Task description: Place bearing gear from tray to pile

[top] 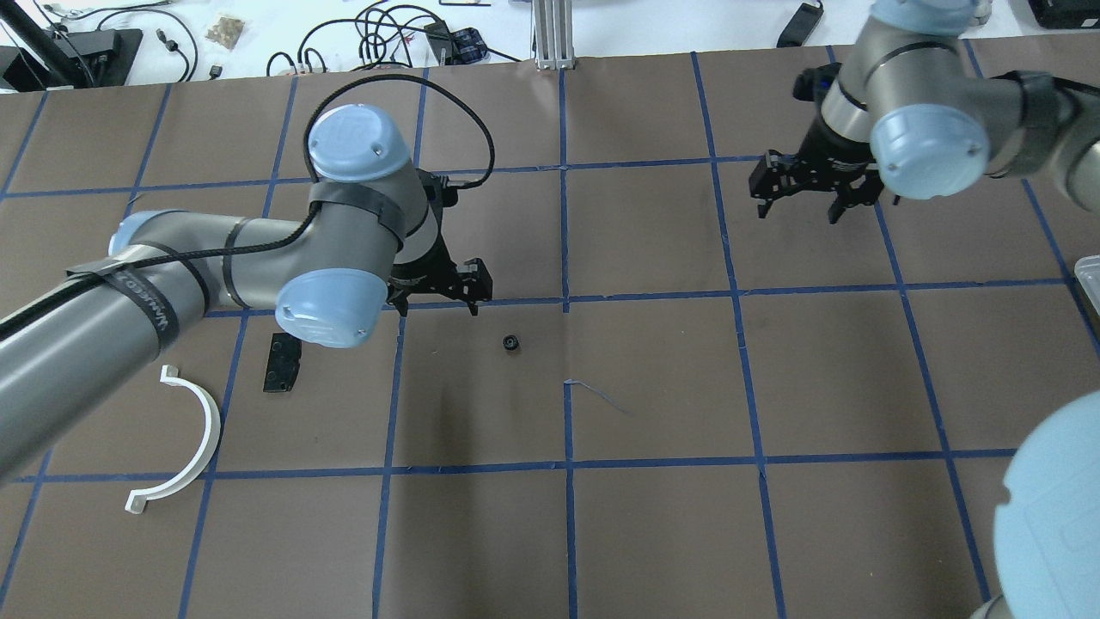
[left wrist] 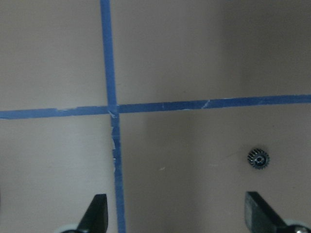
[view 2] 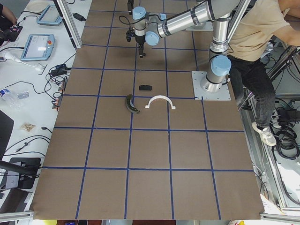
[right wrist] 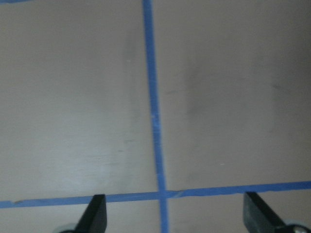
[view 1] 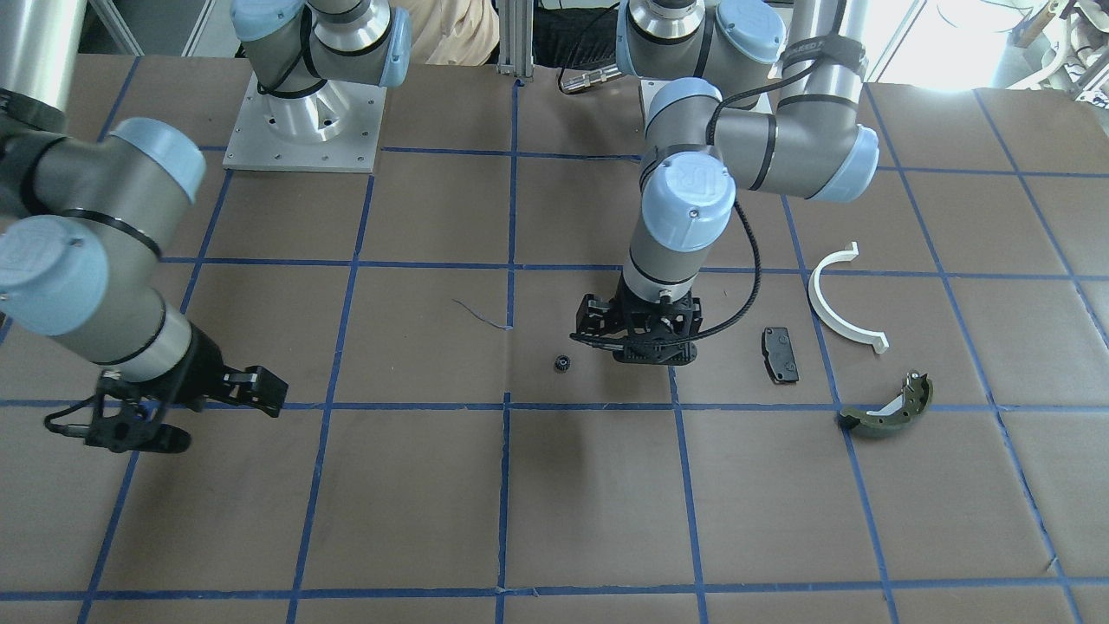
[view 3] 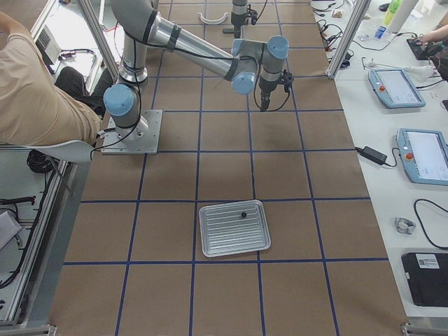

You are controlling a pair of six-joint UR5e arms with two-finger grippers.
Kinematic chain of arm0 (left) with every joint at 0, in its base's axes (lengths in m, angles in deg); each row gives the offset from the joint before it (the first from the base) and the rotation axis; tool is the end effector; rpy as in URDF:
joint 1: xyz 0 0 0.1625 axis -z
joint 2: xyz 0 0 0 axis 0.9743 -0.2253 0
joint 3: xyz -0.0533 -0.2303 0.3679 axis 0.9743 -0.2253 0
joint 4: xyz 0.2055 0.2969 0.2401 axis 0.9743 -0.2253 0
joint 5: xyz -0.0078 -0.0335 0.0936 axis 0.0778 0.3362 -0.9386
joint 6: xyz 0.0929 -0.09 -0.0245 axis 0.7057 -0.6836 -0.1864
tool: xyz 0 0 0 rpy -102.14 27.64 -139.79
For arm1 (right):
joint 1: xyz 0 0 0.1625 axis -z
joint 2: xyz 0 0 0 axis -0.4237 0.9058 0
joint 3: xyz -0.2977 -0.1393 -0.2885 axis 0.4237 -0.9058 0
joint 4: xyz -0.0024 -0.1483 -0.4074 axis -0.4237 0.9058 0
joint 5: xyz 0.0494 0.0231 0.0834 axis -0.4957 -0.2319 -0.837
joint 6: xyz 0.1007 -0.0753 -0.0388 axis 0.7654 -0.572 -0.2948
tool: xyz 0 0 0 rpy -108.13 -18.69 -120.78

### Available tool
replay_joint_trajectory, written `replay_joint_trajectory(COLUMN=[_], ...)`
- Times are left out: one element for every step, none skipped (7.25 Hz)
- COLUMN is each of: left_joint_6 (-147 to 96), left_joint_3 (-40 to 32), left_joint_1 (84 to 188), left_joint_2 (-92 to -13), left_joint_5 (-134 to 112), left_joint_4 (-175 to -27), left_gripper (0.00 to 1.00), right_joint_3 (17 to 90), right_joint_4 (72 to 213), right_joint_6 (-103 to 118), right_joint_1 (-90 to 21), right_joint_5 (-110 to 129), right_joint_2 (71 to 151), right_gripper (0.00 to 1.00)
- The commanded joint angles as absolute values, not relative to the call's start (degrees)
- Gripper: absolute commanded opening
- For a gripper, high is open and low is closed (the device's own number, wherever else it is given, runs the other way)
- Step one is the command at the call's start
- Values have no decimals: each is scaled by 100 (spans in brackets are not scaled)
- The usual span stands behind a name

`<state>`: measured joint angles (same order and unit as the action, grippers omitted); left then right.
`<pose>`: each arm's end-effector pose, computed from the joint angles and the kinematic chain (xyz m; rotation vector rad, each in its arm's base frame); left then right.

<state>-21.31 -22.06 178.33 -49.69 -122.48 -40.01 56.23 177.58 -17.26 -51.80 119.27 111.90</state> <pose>-0.2407 -0.5196 0.2029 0.0279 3.1397 0.0434 -0.0012 -0.6255 0.2617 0.1402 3.0689 0.0777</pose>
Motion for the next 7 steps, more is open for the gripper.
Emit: replay_joint_trajectory(left_joint_6=[-2776, -2751, -2698, -2707, -2707, -2698, -2681], left_joint_3=[-2264, -2307, -2368, -2369, -2386, -2395, -2387], left_joint_1=[18340, 18359, 18359, 18368, 18411, 18403, 18411], left_joint_2=[-5459, -5556, -5661, -5776, -5785, -5803, -5794], left_joint_5=[-12287, -12287, -12287, -12287, -12287, -12287, -12287], left_joint_4=[-3445, -3139, -2797, -2611, -2574, -2574, -2574], left_gripper=[100, 100, 100, 100, 100, 93, 76], right_joint_3=[5589, 5554, 5536, 5518, 5457, 5404, 5421], right_joint_4=[17548, 17732, 17995, 18328, 18444, 18446, 18585], right_joint_6=[-3404, -4047, -4793, -5306, -5876, -6604, -6733], right_joint_1=[-3810, -3142, -2570, -2251, -1952, -1732, -1625], right_joint_5=[12511, 12523, 12524, 12532, 12498, 12445, 12445], right_joint_2=[11326, 11300, 11239, 11099, 10871, 10582, 10422], right_gripper=[100, 100, 100, 100, 100, 100, 99])
